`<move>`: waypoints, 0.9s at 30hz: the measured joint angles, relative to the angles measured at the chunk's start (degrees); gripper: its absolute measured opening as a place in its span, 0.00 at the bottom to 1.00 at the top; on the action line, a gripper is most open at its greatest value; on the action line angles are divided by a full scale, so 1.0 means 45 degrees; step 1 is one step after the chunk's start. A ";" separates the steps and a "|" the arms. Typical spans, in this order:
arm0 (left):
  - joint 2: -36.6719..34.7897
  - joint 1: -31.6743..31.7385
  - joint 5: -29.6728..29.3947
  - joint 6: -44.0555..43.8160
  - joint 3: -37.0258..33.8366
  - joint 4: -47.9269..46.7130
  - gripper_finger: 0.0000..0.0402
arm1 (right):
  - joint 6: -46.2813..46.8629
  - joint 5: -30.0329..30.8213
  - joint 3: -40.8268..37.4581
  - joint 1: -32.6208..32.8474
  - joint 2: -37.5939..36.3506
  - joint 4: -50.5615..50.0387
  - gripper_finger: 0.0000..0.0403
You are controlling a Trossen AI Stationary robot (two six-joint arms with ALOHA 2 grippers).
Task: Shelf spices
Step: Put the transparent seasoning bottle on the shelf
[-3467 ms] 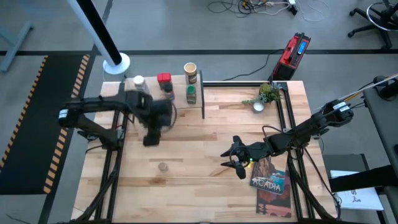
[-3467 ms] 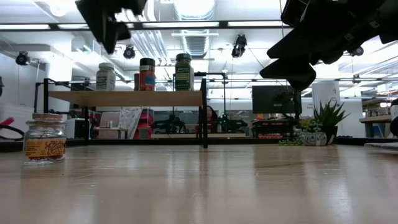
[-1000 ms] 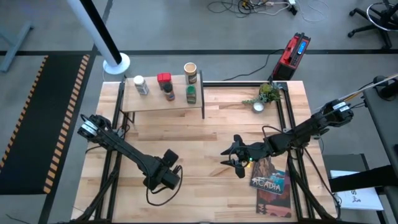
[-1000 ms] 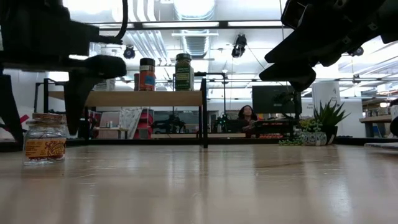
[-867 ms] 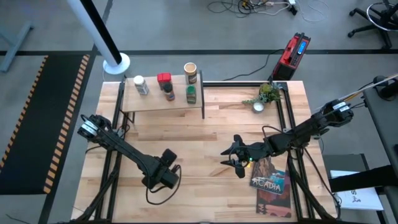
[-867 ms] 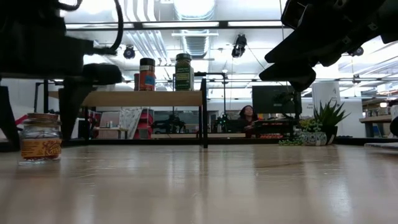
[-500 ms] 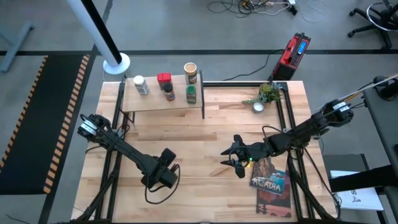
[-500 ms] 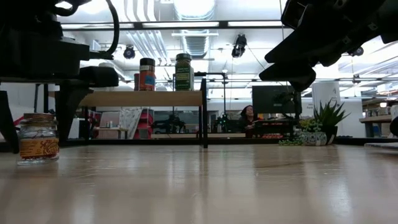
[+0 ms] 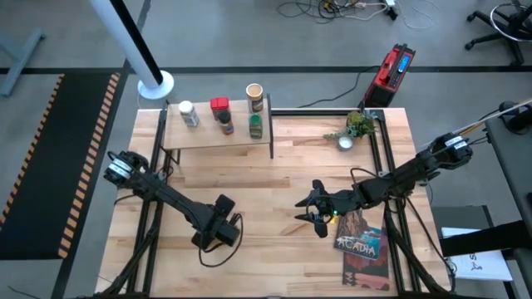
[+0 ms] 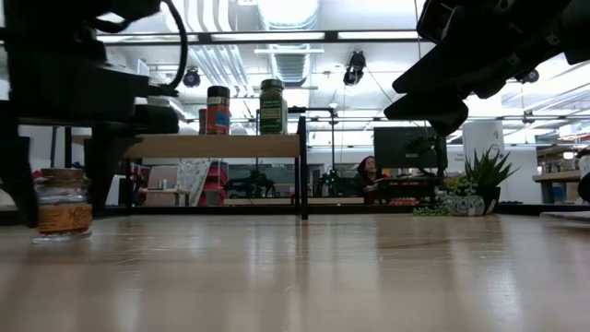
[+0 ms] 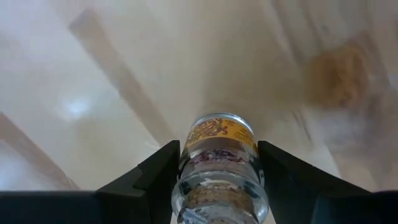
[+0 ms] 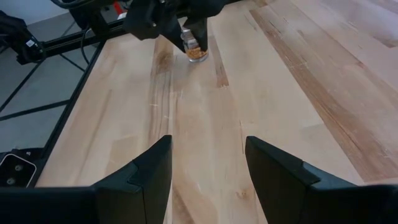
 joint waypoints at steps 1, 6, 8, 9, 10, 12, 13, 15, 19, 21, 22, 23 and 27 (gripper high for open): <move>-0.0006 0.0114 -0.0004 -0.0258 0.0012 0.0028 0.46 | 0.0000 0.0000 0.0000 0.0000 0.0002 -0.0005 0.45; -0.0076 0.1116 0.0621 -0.2226 0.0336 0.0249 0.46 | -0.0005 0.0004 0.0000 0.0000 0.0000 0.0000 0.45; -0.0121 0.1636 0.1057 -0.3312 0.0567 0.0258 0.46 | -0.0005 0.0005 0.0000 0.0000 0.0000 0.0000 0.45; -0.0148 0.1912 0.1226 -0.3916 0.0674 0.0249 0.46 | 0.0000 0.0005 0.0000 0.0000 0.0000 0.0000 0.45; -0.0153 0.2194 0.1403 -0.4565 0.0764 0.0256 0.46 | -0.0001 0.0005 0.0000 0.0000 0.0000 0.0000 0.45; -0.0154 0.2755 0.1771 -0.5964 0.0832 0.0361 0.46 | 0.0000 0.0001 0.0000 0.0000 0.0003 0.0000 0.45; -0.0154 0.3021 0.2007 -0.6584 0.0834 0.0441 0.46 | 0.0000 0.0000 0.0000 0.0000 0.0000 0.0003 0.45; -0.0154 0.3468 0.2317 -0.7665 0.0834 0.0698 0.46 | 0.0000 0.0000 0.0000 0.0000 0.0000 0.0005 0.45; -0.0158 0.3978 0.2990 -0.8587 0.0839 0.0947 0.45 | 0.0000 0.0000 0.0000 0.0000 0.0000 0.0002 0.45; -0.0164 0.4130 0.3118 -0.8820 0.0839 0.1155 0.46 | 0.0000 0.0000 0.0000 0.0000 0.0000 0.0005 0.45; -0.0164 0.4194 0.3144 -0.8885 0.0839 0.1296 0.46 | 0.0000 0.0000 0.0000 0.0000 0.0000 0.0003 0.45; -0.0164 0.4240 0.3167 -0.8955 0.0839 0.1543 0.46 | 0.0000 0.0000 0.0000 0.0000 0.0000 0.0000 0.45; -0.0169 0.4412 0.3342 -0.8889 0.0839 0.2560 0.47 | 0.0000 -0.0002 0.0000 0.0000 0.0000 0.0000 0.45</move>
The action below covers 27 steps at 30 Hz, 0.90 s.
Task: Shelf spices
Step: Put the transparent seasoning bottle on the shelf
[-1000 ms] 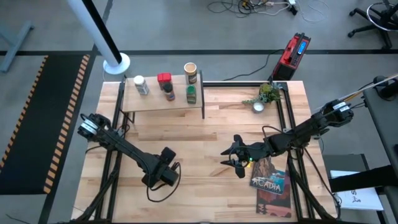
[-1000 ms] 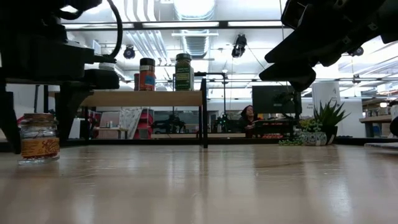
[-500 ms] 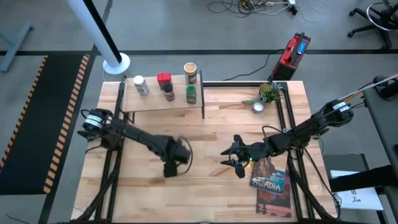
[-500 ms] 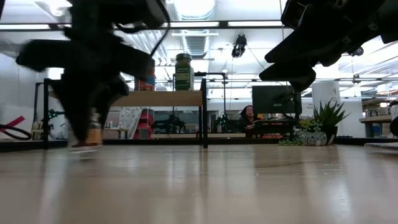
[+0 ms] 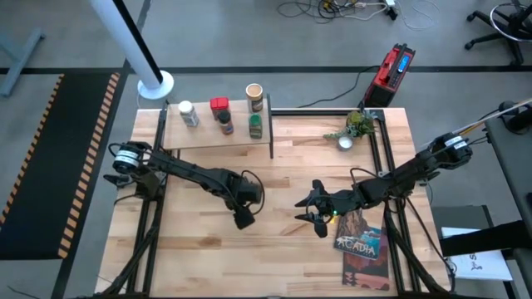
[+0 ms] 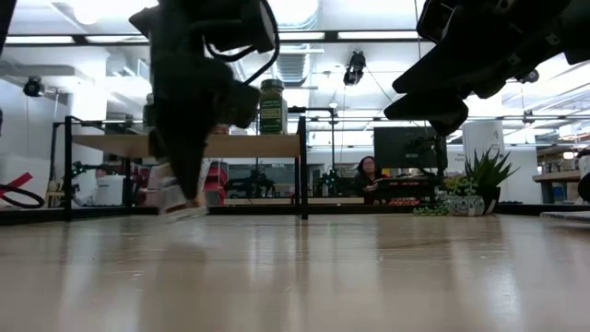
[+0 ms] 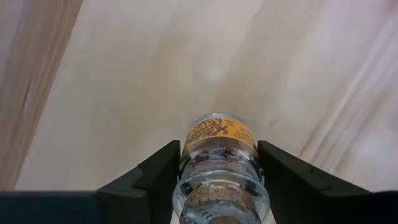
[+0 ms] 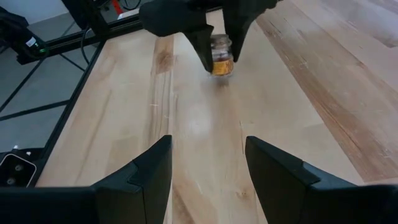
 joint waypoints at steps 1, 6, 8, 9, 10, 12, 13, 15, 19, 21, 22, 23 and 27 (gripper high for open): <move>0.0000 0.0003 0.0008 0.0335 0.0003 0.0268 0.46 | 0.0000 0.0002 0.0000 0.0000 0.0000 -0.0003 0.45; -0.0005 -0.0066 0.0643 0.3467 0.0038 0.0642 0.45 | 0.0000 0.0000 0.0000 0.0000 0.0000 -0.0001 0.45; -0.0005 -0.0112 0.0940 0.4751 0.0079 0.0627 0.46 | -0.0010 0.0002 0.0000 0.0000 0.0000 -0.0003 0.45; -0.0005 -0.0138 0.1097 0.5456 0.0110 0.0632 0.46 | -0.0010 0.0002 0.0000 0.0000 0.0000 -0.0005 0.45; -0.0005 -0.0159 0.1269 0.6221 0.0149 0.0622 0.47 | -0.0010 0.0002 0.0000 0.0000 0.0000 -0.0003 0.45; -0.0005 -0.0219 0.1630 0.7835 0.0246 0.0617 0.48 | -0.0010 0.0002 0.0000 0.0000 0.0000 -0.0001 0.45; -0.0005 -0.0256 0.1729 0.8688 0.0320 0.0598 0.48 | -0.0011 0.0002 0.0000 0.0000 0.0000 -0.0005 0.45; -0.0005 -0.0348 0.1705 1.0549 0.0520 0.0424 0.47 | -0.0015 0.0002 0.0000 0.0000 0.0000 0.0000 0.45; -0.0019 -0.0582 0.1395 1.4399 0.0939 -0.0249 0.45 | -0.0022 0.0002 0.0000 0.0000 0.0000 -0.0005 0.45; -0.0029 -0.0744 0.0737 1.6175 0.1049 -0.0606 0.45 | -0.0025 0.0002 0.0000 0.0000 0.0000 -0.0010 0.45; -0.0029 -0.0820 0.0345 1.7031 0.1049 -0.0722 0.46 | -0.0034 0.0002 0.0000 0.0000 0.0000 -0.0010 0.45; -0.0029 -0.0895 0.0011 1.7938 0.1049 -0.0834 0.47 | -0.0039 0.0002 0.0000 0.0000 0.0000 -0.0005 0.45; -0.0029 -0.1113 -0.1246 2.1559 0.0905 -0.0919 0.48 | -0.0044 0.0002 0.0000 0.0000 0.0000 -0.0082 0.45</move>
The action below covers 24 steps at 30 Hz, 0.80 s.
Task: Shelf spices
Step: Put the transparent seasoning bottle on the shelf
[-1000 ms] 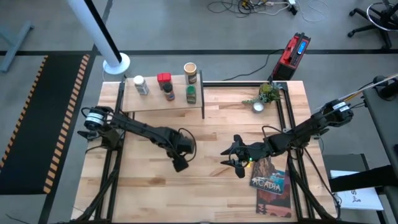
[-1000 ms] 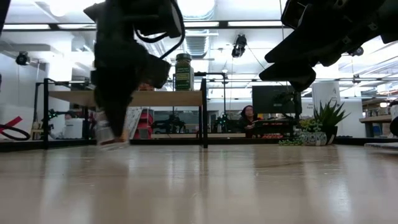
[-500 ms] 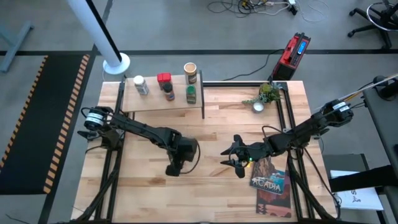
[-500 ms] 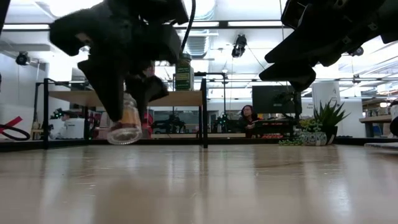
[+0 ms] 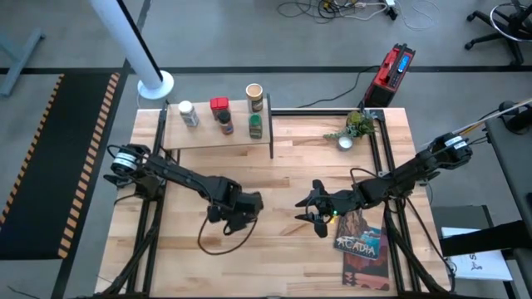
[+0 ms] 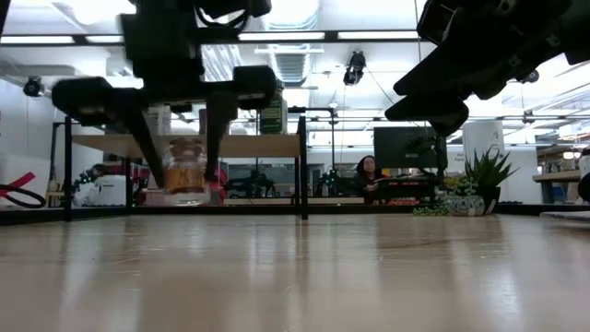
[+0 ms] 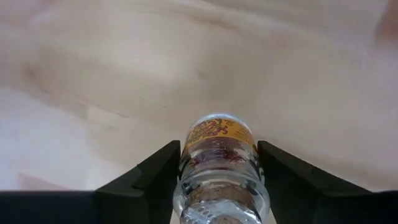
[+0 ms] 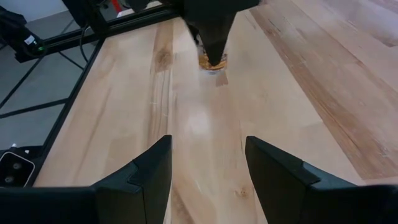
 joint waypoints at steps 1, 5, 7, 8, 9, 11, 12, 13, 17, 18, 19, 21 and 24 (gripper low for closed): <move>0.0018 -0.0027 -0.0228 0.0889 -0.0016 0.0004 0.48 | 0.0000 0.0000 0.0000 0.0000 0.0000 -0.0044 0.45; 0.0178 -0.0023 -0.1365 0.3910 -0.0021 0.0456 0.45 | 0.0000 0.0004 0.0000 0.0000 0.0000 -0.0166 0.45; 0.0270 -0.0018 -0.1541 0.5109 -0.0036 0.0896 0.45 | 0.0000 0.0000 0.0000 0.0000 0.0000 -0.0161 0.45; 0.0297 -0.0018 -0.1555 0.5703 -0.0036 0.1156 0.45 | -0.0004 0.0000 0.0000 0.0000 0.0000 -0.0162 0.45; 0.0349 -0.0019 -0.1541 0.6255 -0.0036 0.1418 0.45 | -0.0055 0.0005 0.0000 0.0000 0.0000 -0.0163 0.45; 0.0466 -0.0023 -0.1527 0.7263 -0.0036 0.1954 0.47 | -0.0097 0.0003 0.0000 0.0000 0.0000 -0.0162 0.45; 0.0555 -0.0057 -0.1506 0.7791 -0.0036 0.2170 0.48 | -0.0102 0.0004 0.0000 0.0000 0.0000 -0.0166 0.45; 0.0643 -0.0105 -0.1452 0.8300 -0.0036 0.2320 0.48 | -0.0102 0.0005 0.0000 0.0000 0.0000 -0.0161 0.45; 0.1083 -0.0188 -0.1381 0.8837 -0.0041 0.2792 0.47 | -0.0102 0.0004 0.0000 0.0000 0.0000 -0.0166 0.45; 0.1218 -0.0188 -0.1386 0.8637 -0.0041 0.2764 0.46 | -0.0102 0.0005 0.0000 0.0000 0.0001 -0.0166 0.45; 0.1304 -0.0193 -0.1408 0.8328 -0.0052 0.2721 0.46 | -0.0102 0.0005 0.0000 0.0000 0.0000 -0.0166 0.45; 0.1437 -0.0200 -0.1488 0.7772 -0.0055 0.2850 0.46 | -0.0106 0.0005 0.0000 0.0000 0.0000 -0.0166 0.45; 0.1442 -0.0272 -0.1512 0.6924 0.0095 0.2886 0.50 | -0.0173 0.0005 0.0000 0.0000 0.0000 -0.0166 0.45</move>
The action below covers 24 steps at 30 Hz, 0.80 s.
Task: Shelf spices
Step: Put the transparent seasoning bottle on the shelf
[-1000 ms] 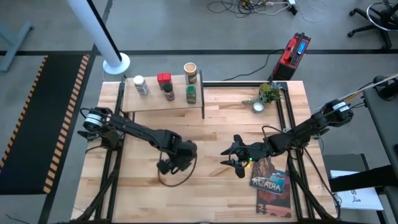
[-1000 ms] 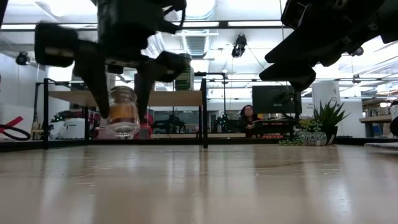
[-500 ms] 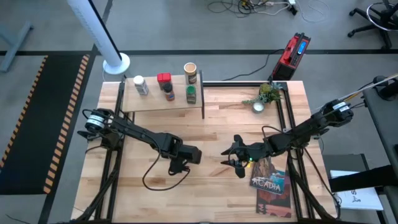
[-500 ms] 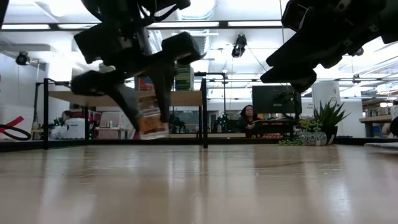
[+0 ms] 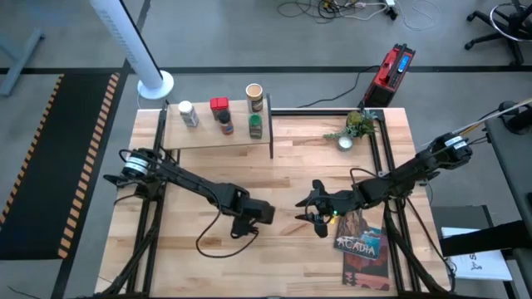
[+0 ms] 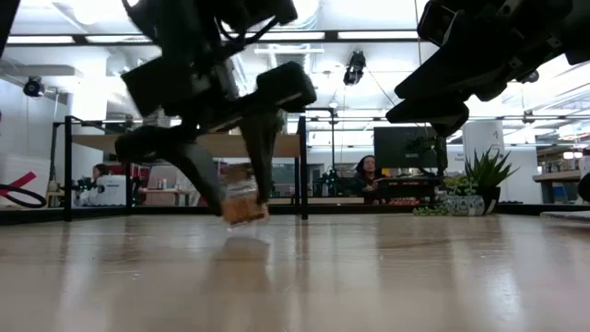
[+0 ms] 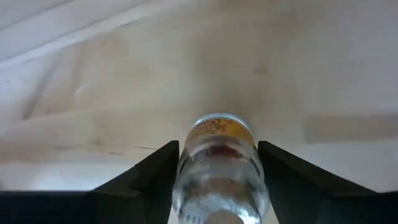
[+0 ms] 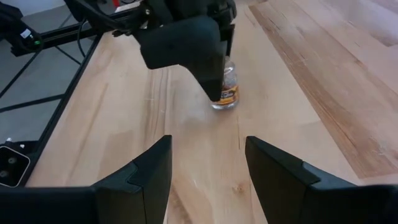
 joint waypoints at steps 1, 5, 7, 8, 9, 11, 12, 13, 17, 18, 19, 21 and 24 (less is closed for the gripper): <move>0.0000 -0.0028 0.0017 -0.0377 0.0103 -0.0002 0.52 | -0.0007 0.0000 0.0000 0.0000 0.0000 0.0000 0.45; 0.0000 -0.0077 0.0467 -0.2423 0.0970 -0.0272 0.59 | -0.0011 0.0092 0.0000 0.0000 0.0000 0.0000 0.45; 0.0044 -0.0082 0.0583 -0.2847 0.1439 -0.0738 0.62 | -0.0011 0.0092 0.0000 -0.0005 0.0000 0.0000 0.45; 0.0094 -0.0077 0.0610 -0.2997 0.1646 -0.1033 0.63 | -0.0011 0.0097 0.0000 -0.0005 0.0000 0.0003 0.45; 0.0158 -0.0077 0.0591 -0.3253 0.1816 -0.1336 0.64 | -0.0011 0.0097 0.0000 -0.0005 0.0000 0.0005 0.45; 0.0203 -0.0082 0.0308 -0.4091 0.2109 -0.1880 0.65 | -0.0011 0.0100 0.0000 -0.0005 0.0001 0.0005 0.45; 0.0204 -0.0077 0.0136 -0.4667 0.2232 -0.2148 0.65 | -0.0011 0.0097 0.0000 -0.0005 0.0000 0.0005 0.45; 0.0204 -0.0077 0.0018 -0.5324 0.2359 -0.2446 0.65 | -0.0011 0.0098 0.0000 -0.0005 0.0000 0.0005 0.45; 0.0204 -0.0082 -0.0059 -0.9239 0.2935 -0.3282 0.65 | -0.0011 0.0099 0.0000 -0.0005 0.0000 0.0010 0.45; 0.0204 -0.0082 -0.0050 -1.0413 0.3107 -0.3356 0.65 | -0.0011 0.0102 0.0000 -0.0005 0.0000 0.0007 0.45; 0.0204 -0.0082 -0.0006 -1.1734 0.3289 -0.3496 0.65 | -0.0011 0.0098 0.0000 -0.0005 0.0003 0.0006 0.45; 0.0204 -0.0082 0.0102 -1.4471 0.3580 -0.3745 0.65 | -0.0011 0.0102 0.0000 -0.0005 0.0000 0.0010 0.45; 0.0204 -0.0082 0.0555 -1.8906 0.3859 -0.3690 0.65 | -0.0011 0.0102 0.0000 -0.0005 0.0000 0.0010 0.45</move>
